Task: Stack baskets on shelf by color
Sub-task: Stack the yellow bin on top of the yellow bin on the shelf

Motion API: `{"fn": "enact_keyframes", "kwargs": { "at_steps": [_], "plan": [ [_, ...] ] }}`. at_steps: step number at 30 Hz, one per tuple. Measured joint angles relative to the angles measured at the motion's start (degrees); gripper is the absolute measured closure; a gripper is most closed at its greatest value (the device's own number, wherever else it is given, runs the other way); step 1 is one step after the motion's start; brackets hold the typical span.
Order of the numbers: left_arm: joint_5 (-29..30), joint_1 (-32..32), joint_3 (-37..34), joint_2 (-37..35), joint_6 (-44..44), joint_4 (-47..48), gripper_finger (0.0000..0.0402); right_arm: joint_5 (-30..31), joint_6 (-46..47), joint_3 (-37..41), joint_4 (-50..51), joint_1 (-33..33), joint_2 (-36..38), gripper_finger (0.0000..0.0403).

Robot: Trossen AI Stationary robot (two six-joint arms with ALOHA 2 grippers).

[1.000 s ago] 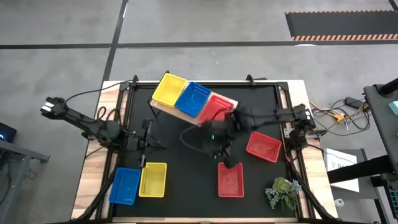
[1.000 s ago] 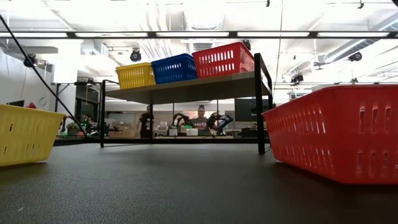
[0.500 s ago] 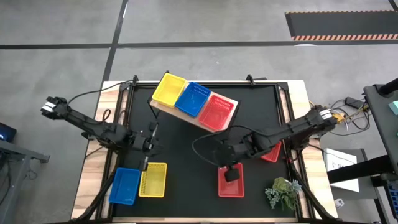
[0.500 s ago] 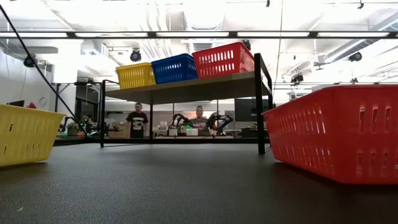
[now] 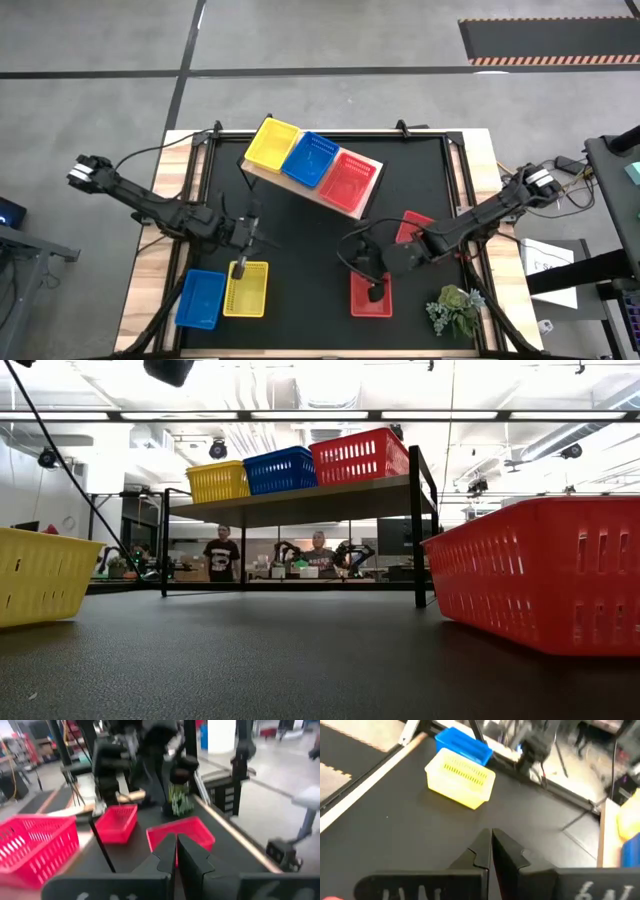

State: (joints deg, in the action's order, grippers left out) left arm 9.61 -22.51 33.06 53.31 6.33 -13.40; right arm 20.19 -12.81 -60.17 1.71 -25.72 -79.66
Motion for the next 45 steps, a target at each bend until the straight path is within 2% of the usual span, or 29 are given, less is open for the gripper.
{"fn": "enact_keyframes", "kwargs": {
  "at_steps": [3, 7, 11, 15, 18, 21, 25, 31, 39, 45],
  "plan": [
    [-0.7, -0.4, -0.3, 1.4, -3.4, 0.4, 0.0402, -2.2, -3.8, 4.5, -7.7, 0.1, 1.3, 0.0394],
    [-1.9, -3.2, 0.1, 5.6, -16.6, 0.8, 0.0402, -2.6, -7.7, 9.9, -14.5, 0.1, 3.4, 0.0394],
    [-1.9, -6.4, 2.5, 8.8, -30.2, 2.6, 0.0402, -2.6, -12.3, 12.9, -16.2, 0.5, 6.9, 0.0394],
    [-2.0, -9.2, 6.7, 11.1, -49.3, 17.2, 0.0402, -2.6, -14.2, 13.7, -15.9, 0.6, 10.2, 0.0394],
    [-2.6, -11.5, 11.4, 13.4, -64.0, 32.3, 0.0402, -2.6, -12.0, 14.2, -15.5, 0.6, 11.9, 0.0394],
    [-7.4, -13.3, 17.0, 16.9, -71.6, 44.3, 0.0402, -2.6, -10.0, 15.0, -14.3, 0.6, 12.2, 0.0394],
    [-14.1, -14.9, 24.9, 21.7, -73.6, 53.6, 0.0402, -2.6, -9.7, 15.3, -14.1, 0.6, 11.8, 0.0394],
    [-16.0, -16.9, 31.8, 26.3, -77.3, 57.5, 0.0402, -2.6, -10.2, 15.3, -14.0, 0.6, 11.7, 0.0394],
    [-17.4, -19.7, 32.2, 29.1, -73.5, 56.6, 0.0402, -2.6, -11.4, 15.3, -13.7, 0.6, 11.7, 0.0394],
    [-19.7, -22.4, 32.2, 32.1, -68.2, 51.5, 0.0402, -2.6, -9.7, 15.3, -11.8, 0.6, 11.7, 0.0394]
  ]
}}
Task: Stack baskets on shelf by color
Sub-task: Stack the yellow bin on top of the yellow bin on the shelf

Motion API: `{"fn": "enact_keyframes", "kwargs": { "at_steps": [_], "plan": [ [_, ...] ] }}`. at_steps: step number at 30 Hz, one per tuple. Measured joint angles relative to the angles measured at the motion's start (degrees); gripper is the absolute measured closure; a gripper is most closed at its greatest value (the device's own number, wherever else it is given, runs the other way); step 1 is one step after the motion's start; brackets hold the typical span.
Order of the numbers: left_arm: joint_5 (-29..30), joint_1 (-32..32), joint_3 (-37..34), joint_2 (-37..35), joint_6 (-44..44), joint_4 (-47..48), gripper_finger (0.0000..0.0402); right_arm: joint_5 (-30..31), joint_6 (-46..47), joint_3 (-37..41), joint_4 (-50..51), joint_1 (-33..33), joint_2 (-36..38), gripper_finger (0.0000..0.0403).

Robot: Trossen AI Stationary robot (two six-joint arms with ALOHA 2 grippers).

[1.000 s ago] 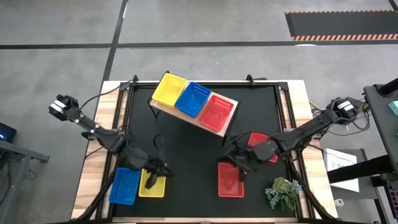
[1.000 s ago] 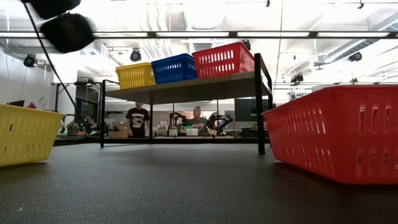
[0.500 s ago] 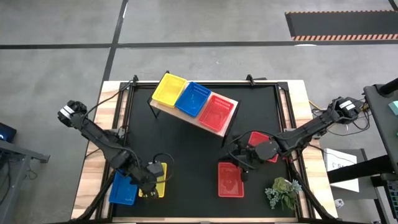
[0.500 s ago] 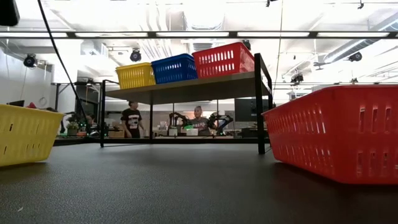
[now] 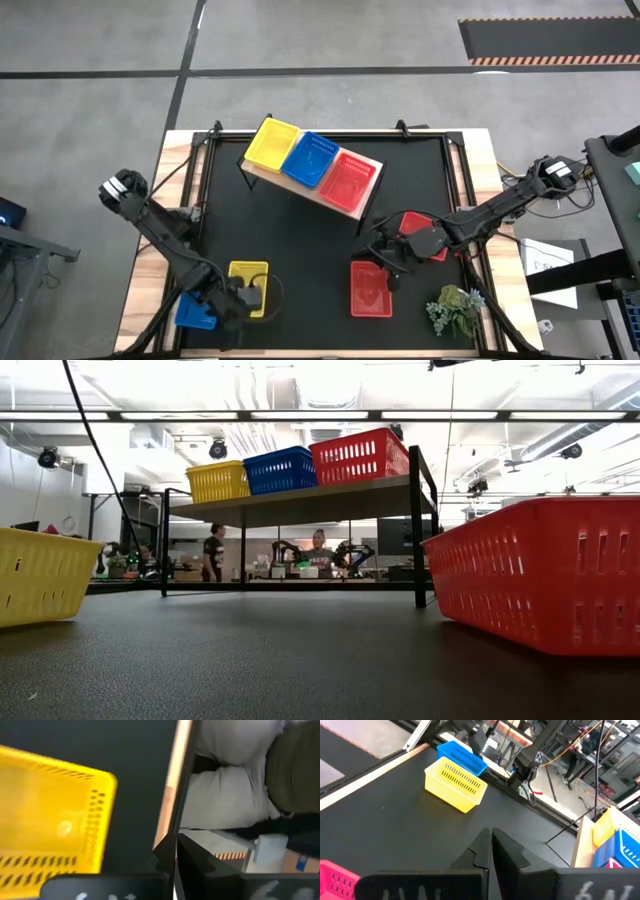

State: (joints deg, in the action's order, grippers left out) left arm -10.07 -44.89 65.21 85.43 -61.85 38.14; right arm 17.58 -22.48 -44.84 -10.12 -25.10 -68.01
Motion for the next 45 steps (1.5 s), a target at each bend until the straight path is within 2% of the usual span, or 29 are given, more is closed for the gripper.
{"fn": "enact_keyframes", "kwargs": {
  "at_steps": [6, 10, 14, 24, 32, 38, 45],
  "plan": [
    [-0.2, -0.2, 2.4, 3.2, -0.2, -5.0, 0.0402, 0.0, -0.2, 0.0, 0.4, 0.0, 0.0, 0.0394],
    [0.6, -0.2, 5.9, 5.0, 1.5, -1.6, 0.0402, 0.0, -0.7, 0.0, 0.5, 0.0, 0.0, 0.0394],
    [3.4, -0.2, 8.8, 6.7, 7.1, 1.0, 0.0402, 0.0, -0.4, 0.0, 0.4, 0.0, 0.0, 0.0394],
    [4.3, 0.1, 8.7, 7.1, 8.7, 1.7, 0.0402, 0.0, -0.4, 0.0, 0.4, 0.0, 0.0, 0.0394],
    [4.3, 0.2, 8.9, 7.1, 6.8, -0.2, 0.0400, 0.0, 0.4, 0.0, 0.0, 0.0, 0.0, 0.0394],
    [1.4, 0.2, 9.0, 7.1, 5.2, 0.2, 0.0348, 0.4, 0.8, 0.0, -0.1, 0.0, 0.0, 0.0394],
    [2.4, -0.4, 6.5, 7.0, 9.2, 3.1, 0.0279, 0.4, 2.1, 0.0, 0.1, 0.0, 0.0, 0.0394]
  ]
}}
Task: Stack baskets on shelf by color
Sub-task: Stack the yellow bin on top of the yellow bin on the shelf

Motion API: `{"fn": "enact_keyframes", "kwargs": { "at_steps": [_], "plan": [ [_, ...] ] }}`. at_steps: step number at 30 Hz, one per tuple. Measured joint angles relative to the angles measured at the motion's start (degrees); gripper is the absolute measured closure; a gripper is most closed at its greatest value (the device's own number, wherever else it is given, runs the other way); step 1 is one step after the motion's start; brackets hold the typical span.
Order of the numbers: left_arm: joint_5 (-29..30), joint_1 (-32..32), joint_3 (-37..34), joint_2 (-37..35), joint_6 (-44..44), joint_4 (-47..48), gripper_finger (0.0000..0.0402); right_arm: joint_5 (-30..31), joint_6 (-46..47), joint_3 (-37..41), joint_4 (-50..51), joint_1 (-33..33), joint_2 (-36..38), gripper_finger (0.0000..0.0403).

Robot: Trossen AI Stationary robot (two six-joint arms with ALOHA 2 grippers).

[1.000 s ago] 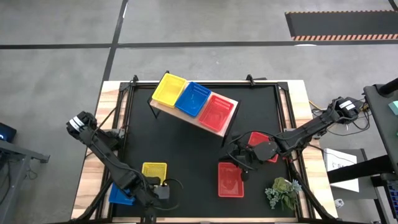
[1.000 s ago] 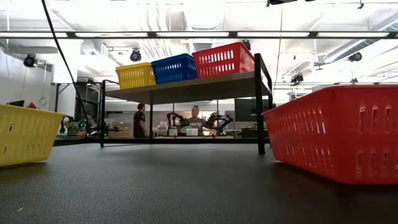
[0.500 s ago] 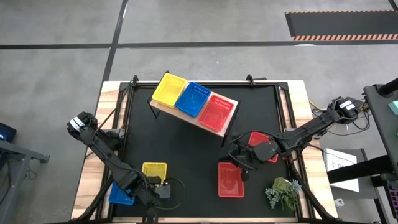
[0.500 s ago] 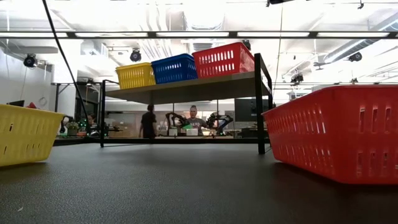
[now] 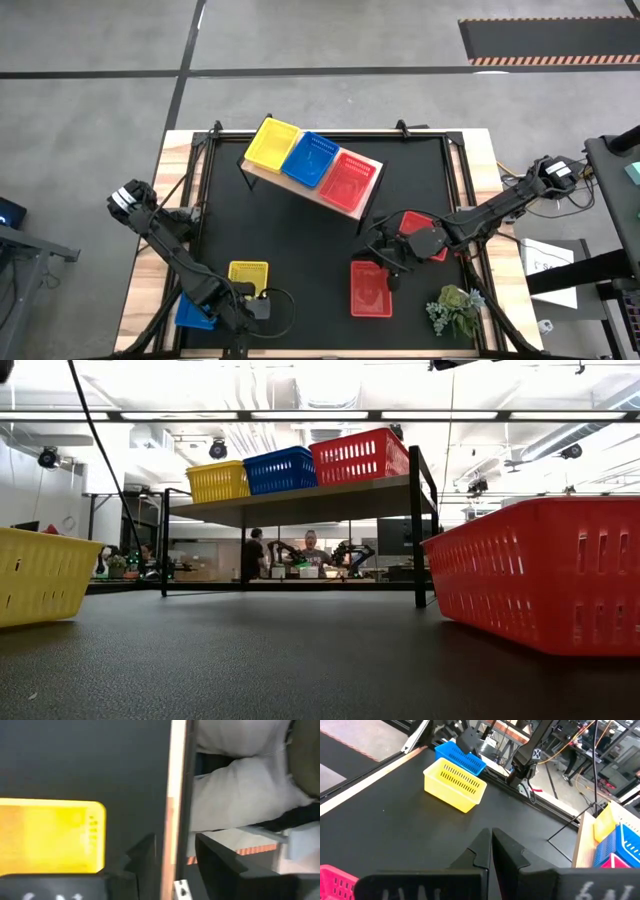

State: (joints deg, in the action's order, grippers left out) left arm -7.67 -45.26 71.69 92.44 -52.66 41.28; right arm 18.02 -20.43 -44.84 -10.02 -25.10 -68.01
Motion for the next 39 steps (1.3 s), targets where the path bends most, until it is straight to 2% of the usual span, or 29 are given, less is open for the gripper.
{"fn": "enact_keyframes", "kwargs": {
  "at_steps": [5, 13, 18, 21, 30, 34, 39],
  "plan": [
    [2.2, -0.3, -2.8, 0.0, 0.6, 0.0, 0.0264, 0.0, 0.5, 0.0, 0.4, 0.0, 0.0, 0.0394],
    [2.6, -0.6, -5.7, 0.1, 3.6, -0.4, 0.0263, 0.0, 0.5, 0.0, 0.6, 0.0, 0.0, 0.0394],
    [8.9, -0.6, -7.1, 0.1, 5.5, -0.3, 0.0263, 0.0, 0.5, 0.0, 0.6, 0.0, 0.0, 0.0394],
    [10.0, -0.6, -8.9, 0.1, 5.5, -0.4, 0.0263, 0.0, 0.5, 0.0, 0.8, 0.0, 0.0, 0.0394],
    [10.0, -0.6, -14.9, 0.2, 5.2, -12.3, 0.0264, 0.0, 1.8, 0.0, 0.8, 0.0, 0.0, 0.0394],
    [10.1, -0.6, -15.0, 0.2, 5.2, -12.4, 0.0286, 0.0, 2.5, 0.0, 0.8, 0.0, 0.0, 0.0394],
    [10.1, -0.6, -15.2, 0.2, 5.3, -12.4, 0.0347, 0.0, 2.5, 0.0, 0.8, 0.0, 0.0, 0.0394]
  ]
}}
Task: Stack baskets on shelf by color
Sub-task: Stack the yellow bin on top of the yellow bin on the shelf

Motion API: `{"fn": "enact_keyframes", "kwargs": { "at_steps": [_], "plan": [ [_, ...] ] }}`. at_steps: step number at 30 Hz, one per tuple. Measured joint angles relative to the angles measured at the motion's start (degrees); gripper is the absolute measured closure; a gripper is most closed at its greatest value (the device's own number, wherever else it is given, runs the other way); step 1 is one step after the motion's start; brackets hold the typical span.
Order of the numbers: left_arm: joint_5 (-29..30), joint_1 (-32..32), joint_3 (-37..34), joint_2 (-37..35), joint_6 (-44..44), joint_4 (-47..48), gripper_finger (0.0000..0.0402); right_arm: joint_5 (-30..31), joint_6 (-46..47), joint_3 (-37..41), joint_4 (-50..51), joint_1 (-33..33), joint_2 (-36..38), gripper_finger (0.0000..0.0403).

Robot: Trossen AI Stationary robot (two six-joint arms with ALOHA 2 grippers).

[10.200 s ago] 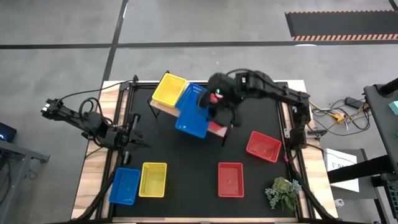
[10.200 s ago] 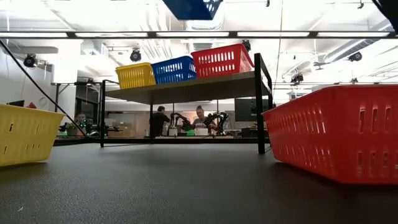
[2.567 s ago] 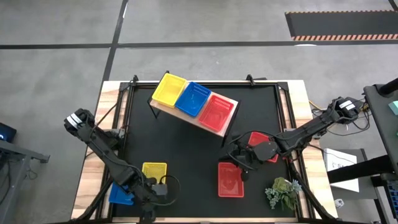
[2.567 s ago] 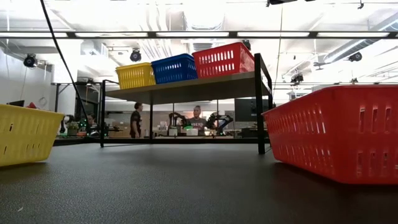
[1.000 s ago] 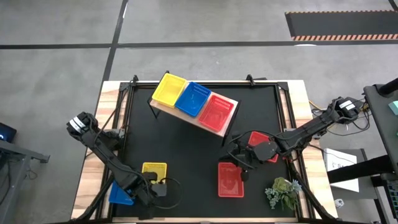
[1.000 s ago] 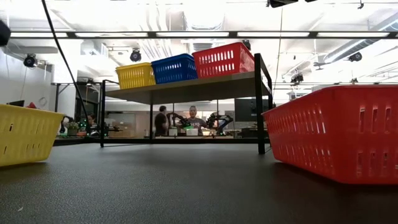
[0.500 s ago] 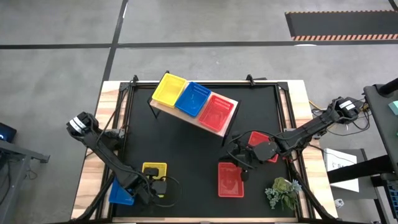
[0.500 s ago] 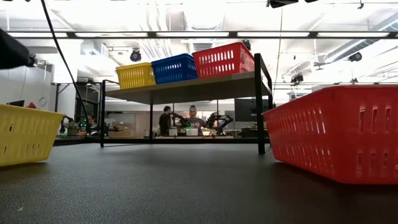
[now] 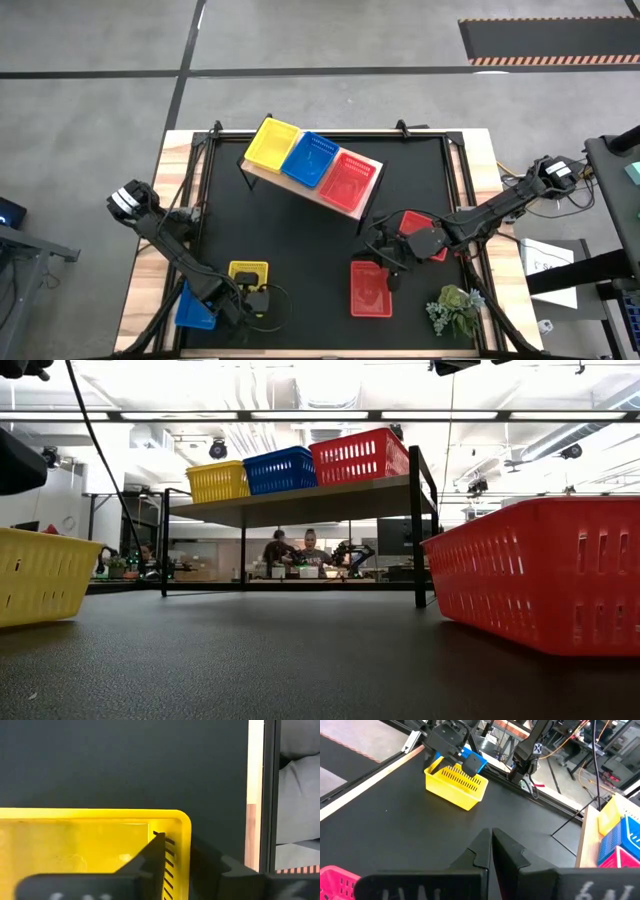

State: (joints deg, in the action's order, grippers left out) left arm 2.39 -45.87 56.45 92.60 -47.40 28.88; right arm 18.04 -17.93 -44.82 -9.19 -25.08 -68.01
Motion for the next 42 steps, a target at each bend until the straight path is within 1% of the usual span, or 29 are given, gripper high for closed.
{"fn": "enact_keyframes", "kwargs": {
  "at_steps": [2, 3, 7, 11, 15, 20, 23, 26, 30, 36, 40, 42],
  "plan": [
    [0.1, 0.0, -0.1, 0.0, 0.3, 0.0, 0.0379, 0.0, -0.1, 0.0, 0.0, 0.0, 0.0, 0.0394],
    [0.3, 0.0, -0.1, 0.0, 0.5, 0.0, 0.0389, 0.0, -0.4, 0.0, 0.0, 0.0, 0.0, 0.0394],
    [0.1, 0.0, 0.8, -0.1, 0.6, 1.3, 0.0394, 0.0, -0.7, 0.0, 0.2, 0.0, -0.1, 0.0394],
    [-1.9, 0.1, 6.4, -0.8, 6.1, 7.9, 0.0400, 0.0, -0.7, 0.0, 0.4, 0.0, -0.1, 0.0394],
    [-1.2, 1.2, 14.1, -1.8, 14.6, 17.3, 0.0401, 0.0, -0.7, 0.0, 0.4, 0.0, -0.1, 0.0394],
    [4.5, 2.5, 24.8, -2.0, 23.4, 28.2, 0.0401, 0.0, -0.6, 0.0, 0.5, 0.0, -0.1, 0.0394],
    [8.2, 2.7, 29.3, -2.0, 28.1, 33.1, 0.0401, 0.0, 0.2, 0.0, 1.6, 0.0, -0.2, 0.0394],
    [12.2, 3.1, 32.5, -2.0, 32.3, 38.1, 0.0401, 0.0, 1.6, 0.1, 3.1, 0.0, -0.1, 0.0394],
    [19.1, 4.0, 37.0, -2.0, 37.3, 42.6, 0.0401, 0.0, 2.4, 0.1, 3.3, 0.0, -0.1, 0.0394],
    [27.1, 6.1, 42.7, -2.0, 49.5, 49.6, 0.0401, 0.0, 2.5, 0.1, 3.2, 0.0, -0.1, 0.0394],
    [31.8, 9.6, 44.9, -2.8, 56.5, 55.2, 0.0401, 0.0, 2.6, 0.1, 3.2, 0.0, -0.1, 0.0394],
    [32.7, 12.1, 44.9, -3.7, 60.9, 56.4, 0.0401, 0.0, 2.6, 0.1, 3.3, 0.0, -0.1, 0.0394]
  ]
}}
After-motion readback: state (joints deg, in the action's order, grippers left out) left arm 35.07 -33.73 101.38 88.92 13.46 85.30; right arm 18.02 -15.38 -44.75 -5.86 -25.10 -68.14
